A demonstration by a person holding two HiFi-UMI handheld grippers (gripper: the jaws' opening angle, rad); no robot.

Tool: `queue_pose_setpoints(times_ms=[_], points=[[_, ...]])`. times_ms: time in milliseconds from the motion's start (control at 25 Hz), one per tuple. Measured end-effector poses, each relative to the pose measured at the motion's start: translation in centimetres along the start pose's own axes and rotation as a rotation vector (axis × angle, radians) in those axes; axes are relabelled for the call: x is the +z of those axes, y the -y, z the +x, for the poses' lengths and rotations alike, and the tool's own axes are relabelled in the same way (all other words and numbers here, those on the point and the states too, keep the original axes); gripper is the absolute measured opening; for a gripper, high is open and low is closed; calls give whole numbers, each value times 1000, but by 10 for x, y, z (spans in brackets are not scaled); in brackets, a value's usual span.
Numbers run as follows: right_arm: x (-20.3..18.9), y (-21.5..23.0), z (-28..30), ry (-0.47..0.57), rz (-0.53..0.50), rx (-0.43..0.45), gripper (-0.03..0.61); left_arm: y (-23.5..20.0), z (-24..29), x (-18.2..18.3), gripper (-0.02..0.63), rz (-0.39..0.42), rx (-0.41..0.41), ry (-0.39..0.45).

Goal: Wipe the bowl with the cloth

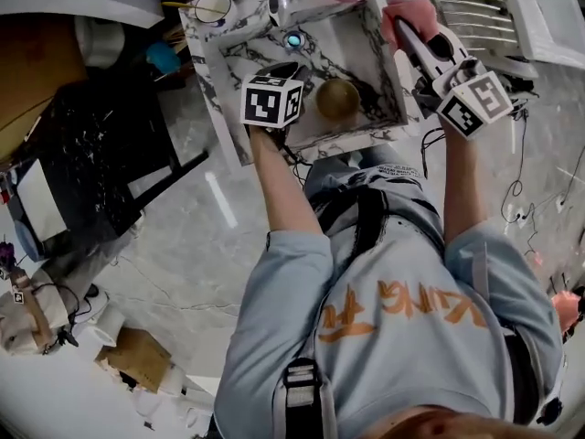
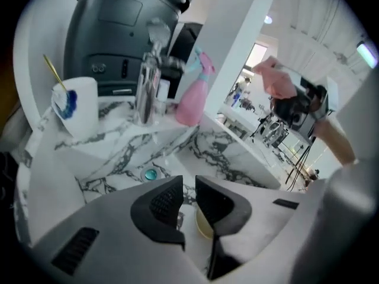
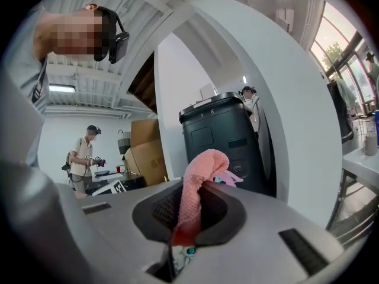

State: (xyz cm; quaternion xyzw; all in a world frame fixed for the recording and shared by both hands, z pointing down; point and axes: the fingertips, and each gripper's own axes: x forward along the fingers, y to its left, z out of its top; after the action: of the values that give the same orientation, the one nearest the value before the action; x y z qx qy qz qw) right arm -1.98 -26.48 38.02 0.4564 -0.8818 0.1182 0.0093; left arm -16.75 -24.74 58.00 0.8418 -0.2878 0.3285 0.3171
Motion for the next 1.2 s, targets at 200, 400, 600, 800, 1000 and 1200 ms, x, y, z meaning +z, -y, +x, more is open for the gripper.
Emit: queue_pose_setpoints(times_ms=[200,400,600,800,1000,1200], points=[[28,-13,20,61,-22,41,40,-11,-64,44,53,6,75,188],[61,-24,40,124,-25,52,40,-23,-141,90,31,-42,151,463],[90,-40,59,152,-57,63,40,-24,-196,135,26,-19,250,702],[105,-41,70,144,-96,11,40,-7,-239,179,25,37,397,926],[112,-34,72,132,-150,-70,40,-9,-267,199,25,60,594,1017],[112,-24,66,128,-164,-137,40,-14,-272,196,25,34,635,1031]])
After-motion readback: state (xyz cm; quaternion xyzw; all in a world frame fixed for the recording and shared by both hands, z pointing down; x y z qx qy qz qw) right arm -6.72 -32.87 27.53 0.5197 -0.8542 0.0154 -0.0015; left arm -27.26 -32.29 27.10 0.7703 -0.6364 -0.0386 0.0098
